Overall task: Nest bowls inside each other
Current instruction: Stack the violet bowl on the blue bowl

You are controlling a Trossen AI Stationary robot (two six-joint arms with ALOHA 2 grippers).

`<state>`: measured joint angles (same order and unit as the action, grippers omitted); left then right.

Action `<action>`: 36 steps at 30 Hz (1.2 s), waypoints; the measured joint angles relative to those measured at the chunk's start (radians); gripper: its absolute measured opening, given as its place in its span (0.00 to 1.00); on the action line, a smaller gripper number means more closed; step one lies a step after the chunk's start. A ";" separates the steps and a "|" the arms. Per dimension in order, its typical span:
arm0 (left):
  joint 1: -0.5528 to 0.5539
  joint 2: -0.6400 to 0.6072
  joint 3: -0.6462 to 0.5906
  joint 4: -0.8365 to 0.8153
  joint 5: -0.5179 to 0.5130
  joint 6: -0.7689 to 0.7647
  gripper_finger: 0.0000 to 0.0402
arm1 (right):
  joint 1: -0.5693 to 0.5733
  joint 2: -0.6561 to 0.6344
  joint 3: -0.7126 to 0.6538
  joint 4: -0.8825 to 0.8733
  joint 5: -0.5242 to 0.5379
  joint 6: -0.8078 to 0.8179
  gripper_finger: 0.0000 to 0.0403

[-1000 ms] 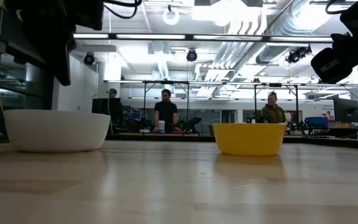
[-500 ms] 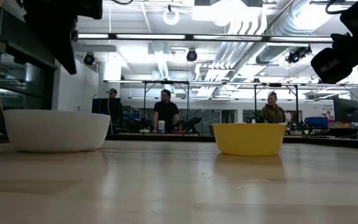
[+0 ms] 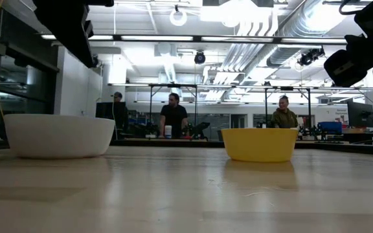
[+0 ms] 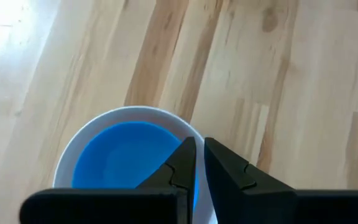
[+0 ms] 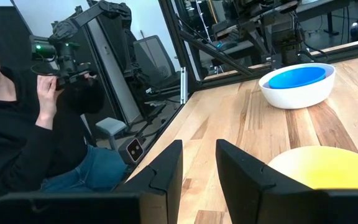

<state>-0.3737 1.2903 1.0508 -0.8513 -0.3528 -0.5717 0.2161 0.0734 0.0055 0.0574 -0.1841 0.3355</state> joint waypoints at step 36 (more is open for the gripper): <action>0.000 -0.307 0.001 0.041 -0.003 0.257 0.08 | 0.000 0.000 0.000 0.000 0.001 0.000 0.23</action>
